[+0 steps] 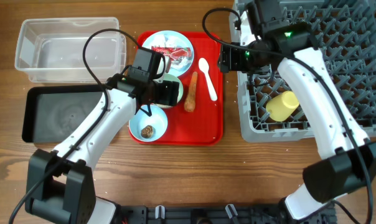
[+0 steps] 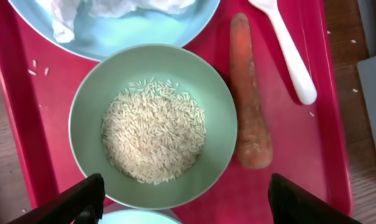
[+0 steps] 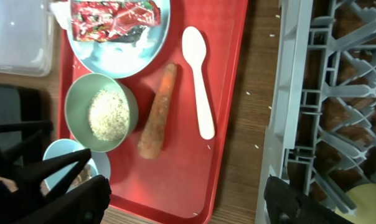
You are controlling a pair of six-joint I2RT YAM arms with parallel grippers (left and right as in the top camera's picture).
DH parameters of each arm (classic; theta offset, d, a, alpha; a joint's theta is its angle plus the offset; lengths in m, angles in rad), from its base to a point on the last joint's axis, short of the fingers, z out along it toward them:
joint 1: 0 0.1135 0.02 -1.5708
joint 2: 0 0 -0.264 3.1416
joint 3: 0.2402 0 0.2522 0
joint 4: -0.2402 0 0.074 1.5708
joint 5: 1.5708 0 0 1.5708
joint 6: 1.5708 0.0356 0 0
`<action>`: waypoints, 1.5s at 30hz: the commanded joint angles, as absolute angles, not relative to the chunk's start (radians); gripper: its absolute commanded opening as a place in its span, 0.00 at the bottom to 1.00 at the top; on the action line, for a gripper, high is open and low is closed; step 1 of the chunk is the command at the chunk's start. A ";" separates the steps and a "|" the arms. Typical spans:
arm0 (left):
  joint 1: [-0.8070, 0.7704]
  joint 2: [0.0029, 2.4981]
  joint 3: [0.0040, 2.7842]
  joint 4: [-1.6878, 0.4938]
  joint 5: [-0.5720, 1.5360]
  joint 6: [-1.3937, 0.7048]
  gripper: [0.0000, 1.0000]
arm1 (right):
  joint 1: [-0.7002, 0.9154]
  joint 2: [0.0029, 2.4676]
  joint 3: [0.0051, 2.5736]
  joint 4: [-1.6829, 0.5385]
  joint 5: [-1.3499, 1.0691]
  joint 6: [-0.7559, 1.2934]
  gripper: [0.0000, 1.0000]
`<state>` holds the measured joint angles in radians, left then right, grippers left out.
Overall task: Sort waste into correct bins and load items into the dishwasher rack
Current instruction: 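Grasp the green rice bowl with the left gripper, then tip the green bowl over the black tray to pour out rice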
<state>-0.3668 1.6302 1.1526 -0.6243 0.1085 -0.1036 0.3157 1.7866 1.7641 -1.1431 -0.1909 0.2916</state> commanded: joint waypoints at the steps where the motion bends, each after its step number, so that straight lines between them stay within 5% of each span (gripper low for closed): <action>1: -0.378 1.637 1.163 -0.589 0.104 -0.047 0.84 | 0.318 1.810 1.773 -1.133 -0.204 0.299 0.82; 9: -0.468 1.744 1.163 -0.511 0.039 0.071 0.81 | 0.267 1.810 1.773 -1.146 -0.200 0.287 0.83; 27: -0.469 1.880 1.163 -0.431 0.025 0.037 0.28 | 0.257 1.810 1.773 -1.164 -0.173 0.288 0.83; 31: -0.469 1.879 1.164 -0.425 0.025 0.036 0.04 | 0.258 1.810 1.773 -1.165 -0.173 0.287 0.83; 45: -0.469 1.686 1.186 -0.451 0.041 -0.194 0.04 | 0.258 1.810 1.773 -1.168 -0.154 0.287 0.83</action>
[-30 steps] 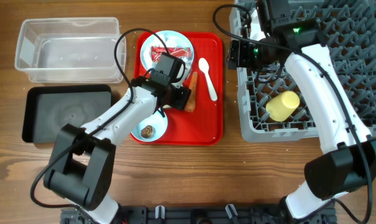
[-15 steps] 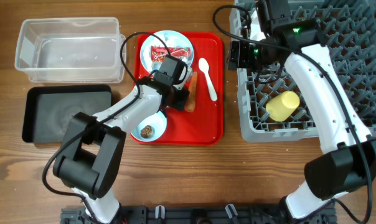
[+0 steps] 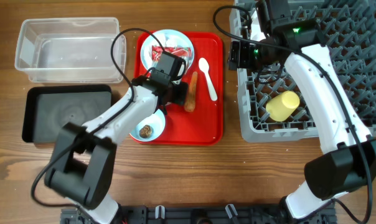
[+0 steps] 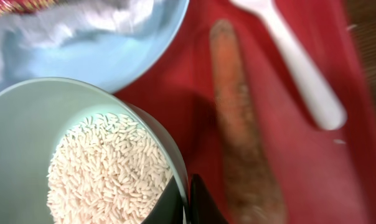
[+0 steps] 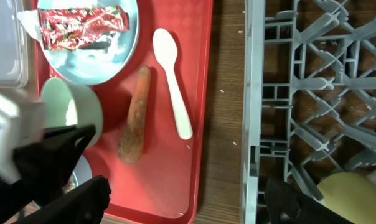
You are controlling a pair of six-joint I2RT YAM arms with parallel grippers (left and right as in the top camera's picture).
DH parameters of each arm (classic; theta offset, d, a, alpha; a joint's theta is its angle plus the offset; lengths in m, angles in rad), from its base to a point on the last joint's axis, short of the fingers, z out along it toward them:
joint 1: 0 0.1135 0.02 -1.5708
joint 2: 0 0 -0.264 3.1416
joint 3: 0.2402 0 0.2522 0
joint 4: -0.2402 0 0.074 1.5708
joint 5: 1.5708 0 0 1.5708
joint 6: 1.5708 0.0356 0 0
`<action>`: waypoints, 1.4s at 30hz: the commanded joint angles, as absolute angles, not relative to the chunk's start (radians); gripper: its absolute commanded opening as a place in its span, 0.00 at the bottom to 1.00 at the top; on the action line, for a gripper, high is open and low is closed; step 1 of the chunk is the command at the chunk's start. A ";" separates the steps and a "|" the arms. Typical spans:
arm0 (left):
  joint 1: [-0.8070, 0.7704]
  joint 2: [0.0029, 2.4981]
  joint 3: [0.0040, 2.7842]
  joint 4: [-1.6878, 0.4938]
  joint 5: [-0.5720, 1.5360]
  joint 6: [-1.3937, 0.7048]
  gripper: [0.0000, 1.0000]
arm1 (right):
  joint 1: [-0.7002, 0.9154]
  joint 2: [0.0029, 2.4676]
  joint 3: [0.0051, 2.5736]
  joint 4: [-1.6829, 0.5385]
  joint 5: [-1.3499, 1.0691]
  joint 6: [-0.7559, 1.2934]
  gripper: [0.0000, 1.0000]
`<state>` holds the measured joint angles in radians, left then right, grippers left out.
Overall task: Sort waste into correct bins and load items into the dishwasher rack
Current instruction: 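Tip the green bowl over the black tray to pour out rice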
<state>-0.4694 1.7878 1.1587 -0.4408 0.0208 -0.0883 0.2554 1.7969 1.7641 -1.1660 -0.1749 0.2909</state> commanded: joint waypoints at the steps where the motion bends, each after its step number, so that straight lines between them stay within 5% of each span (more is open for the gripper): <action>1: -0.469 1.644 1.186 -0.464 0.052 -0.219 0.04 | 0.258 1.810 1.773 -1.168 -0.154 0.288 0.83; 8: -0.381 1.419 1.186 -0.631 0.065 -0.360 0.04 | 0.258 1.810 1.773 -1.168 -0.155 0.287 0.83; 15: -0.082 1.351 1.182 -0.921 0.169 -0.335 0.04 | 0.258 1.810 1.773 -1.172 -0.155 0.268 0.83; 24: 0.369 1.457 1.177 -0.905 0.624 -0.099 0.04 | 0.258 1.810 1.773 -1.172 -0.155 0.262 0.83; 33: 0.606 1.698 1.177 -0.899 1.124 0.149 0.04 | 0.258 1.810 1.773 -1.195 -0.155 0.262 0.84; 42: 0.756 1.890 1.177 -0.915 1.433 0.180 0.04 | 0.258 1.810 1.773 -1.215 -0.155 0.262 0.83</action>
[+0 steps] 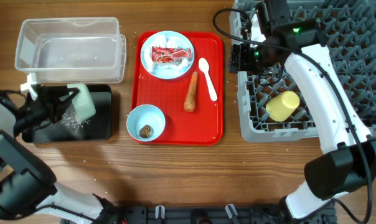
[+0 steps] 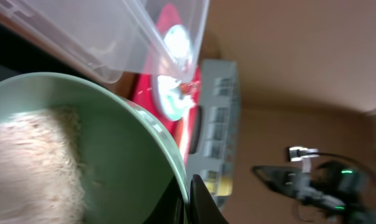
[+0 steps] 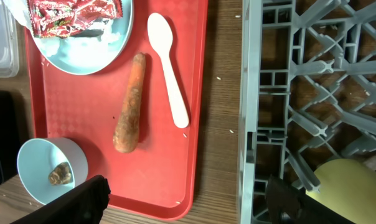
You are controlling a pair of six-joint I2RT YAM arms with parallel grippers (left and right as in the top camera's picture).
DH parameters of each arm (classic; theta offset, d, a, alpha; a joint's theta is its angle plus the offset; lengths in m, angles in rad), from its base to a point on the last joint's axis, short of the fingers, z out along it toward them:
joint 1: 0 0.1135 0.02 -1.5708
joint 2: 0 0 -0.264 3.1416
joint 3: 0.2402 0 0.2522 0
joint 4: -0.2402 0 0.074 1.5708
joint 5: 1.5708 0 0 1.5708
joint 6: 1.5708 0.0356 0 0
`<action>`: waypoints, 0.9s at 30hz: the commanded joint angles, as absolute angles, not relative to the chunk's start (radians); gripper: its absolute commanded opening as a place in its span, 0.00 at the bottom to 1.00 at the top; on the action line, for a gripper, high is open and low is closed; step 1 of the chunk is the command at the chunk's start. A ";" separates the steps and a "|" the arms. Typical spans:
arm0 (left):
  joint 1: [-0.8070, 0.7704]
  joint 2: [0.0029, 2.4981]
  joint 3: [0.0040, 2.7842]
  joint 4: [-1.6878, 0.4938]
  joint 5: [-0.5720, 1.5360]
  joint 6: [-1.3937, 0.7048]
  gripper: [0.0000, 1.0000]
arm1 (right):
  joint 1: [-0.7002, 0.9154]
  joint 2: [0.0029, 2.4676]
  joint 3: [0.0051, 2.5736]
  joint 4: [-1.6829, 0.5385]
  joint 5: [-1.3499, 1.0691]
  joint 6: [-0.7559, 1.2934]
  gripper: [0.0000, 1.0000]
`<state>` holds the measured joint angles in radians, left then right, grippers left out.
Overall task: Sort waste into correct bins and load items into the dishwasher rack
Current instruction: 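Tip the green bowl over the black tray to pour out rice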
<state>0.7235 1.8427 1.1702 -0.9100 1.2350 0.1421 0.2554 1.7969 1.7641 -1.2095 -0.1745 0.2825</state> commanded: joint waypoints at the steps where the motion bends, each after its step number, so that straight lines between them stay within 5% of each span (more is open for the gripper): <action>1: 0.762 1.903 1.176 -0.915 1.457 0.179 0.04 | 0.258 1.810 1.773 -1.216 -0.155 0.262 0.83; 27: 0.828 1.913 1.176 -1.164 1.575 0.240 0.04 | 0.258 1.810 1.773 -1.226 -0.155 0.262 0.84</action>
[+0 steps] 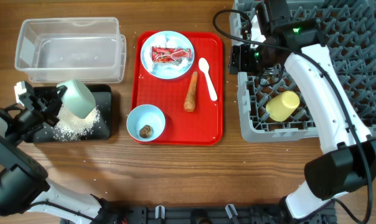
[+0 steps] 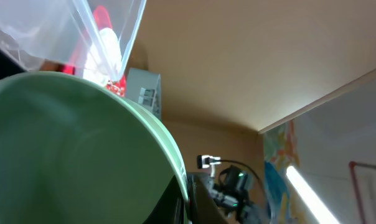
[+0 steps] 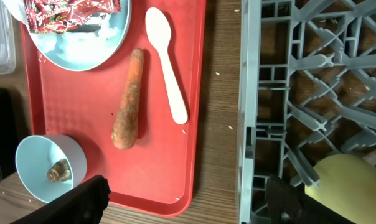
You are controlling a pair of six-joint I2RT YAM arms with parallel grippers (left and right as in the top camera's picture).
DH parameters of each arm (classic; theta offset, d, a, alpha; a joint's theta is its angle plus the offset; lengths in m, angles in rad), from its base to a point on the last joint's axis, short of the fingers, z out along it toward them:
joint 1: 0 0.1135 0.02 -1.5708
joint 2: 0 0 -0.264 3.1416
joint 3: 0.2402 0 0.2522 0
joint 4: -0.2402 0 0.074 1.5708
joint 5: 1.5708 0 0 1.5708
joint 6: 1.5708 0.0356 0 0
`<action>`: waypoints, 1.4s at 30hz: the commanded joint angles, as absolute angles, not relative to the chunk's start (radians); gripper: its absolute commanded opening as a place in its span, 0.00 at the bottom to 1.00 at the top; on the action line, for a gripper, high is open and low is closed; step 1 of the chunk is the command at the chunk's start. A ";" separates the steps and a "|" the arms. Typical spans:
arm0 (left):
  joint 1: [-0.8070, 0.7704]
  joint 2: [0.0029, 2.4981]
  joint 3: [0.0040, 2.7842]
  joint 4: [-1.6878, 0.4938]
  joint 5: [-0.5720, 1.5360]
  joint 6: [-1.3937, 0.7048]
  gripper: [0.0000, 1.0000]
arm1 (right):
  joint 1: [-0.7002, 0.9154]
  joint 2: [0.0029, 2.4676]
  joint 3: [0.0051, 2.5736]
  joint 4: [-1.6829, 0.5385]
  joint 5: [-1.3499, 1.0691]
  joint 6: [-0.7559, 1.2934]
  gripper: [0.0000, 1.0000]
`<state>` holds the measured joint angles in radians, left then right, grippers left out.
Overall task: Sort waste into correct bins and load items into the dishwasher rack
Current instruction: 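Tip the green bowl over the black tray to pour out rice, then return the empty green bowl to the red tray with left gripper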
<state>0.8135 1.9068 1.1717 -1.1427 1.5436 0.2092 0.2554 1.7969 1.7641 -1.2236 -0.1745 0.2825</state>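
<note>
My left gripper (image 1: pixel 51 102) is shut on the rim of the green bowl (image 1: pixel 77 98), which is tipped over the black tray (image 1: pixel 42 99). A pile of white rice (image 1: pixel 75 127) lies on the tray under it. In the left wrist view the green bowl (image 2: pixel 63 155) fills the frame and no rice shows inside; the fingers (image 2: pixel 194 202) pinch its rim. My right gripper (image 3: pixel 188 202) hangs open over the red tray's (image 3: pixel 82 112) right edge, next to the grey rack (image 3: pixel 312 93). On the red tray lie a carrot (image 3: pixel 128 102), a white spoon (image 3: pixel 168 68), a small blue bowl (image 3: pixel 51 167) and a plate (image 1: pixel 167 62) with a red wrapper (image 1: pixel 171 55).
A clear plastic bin (image 1: pixel 70 46) stands behind the black tray. A yellow cup (image 1: pixel 282 106) lies in the rack (image 1: pixel 337 37). Rice grains are scattered on the wood near the tray. The small blue bowl holds a brown scrap (image 1: pixel 147 130).
The green bowl has tipped further over the black tray. The rice that was in it now lies in a pile on the tray. The right arm has not moved.
My left gripper stood open above the rice bowl on the red tray, then was shut on its rim. Later the bowl was over the black tray, tilted with rice spilling. Now it shows no rice. The right gripper stayed open by the rack.
</note>
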 commanded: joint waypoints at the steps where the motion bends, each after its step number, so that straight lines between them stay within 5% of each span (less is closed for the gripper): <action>1: 0.833 1.913 1.176 -1.149 1.573 0.239 0.04 | 0.258 1.810 1.773 -1.225 -0.155 0.262 0.84; 9: 0.883 1.913 1.177 -1.209 1.577 0.176 0.04 | 0.258 1.810 1.773 -1.232 -0.154 0.257 0.84; 18: 0.841 1.892 1.178 -1.280 1.551 0.339 0.04 | 0.258 1.810 1.773 -1.232 -0.155 0.262 0.84; 28: 0.437 1.528 1.308 -1.210 1.446 0.347 0.04 | 0.258 1.810 1.773 -1.227 -0.154 0.252 0.84; 35: 0.080 1.477 1.314 -0.823 0.815 -0.137 0.04 | 0.258 1.810 1.773 -1.228 -0.153 0.235 0.84; 42: -0.330 1.527 1.313 -0.687 0.096 -0.203 0.04 | 0.258 1.810 1.773 -1.228 -0.132 0.234 0.83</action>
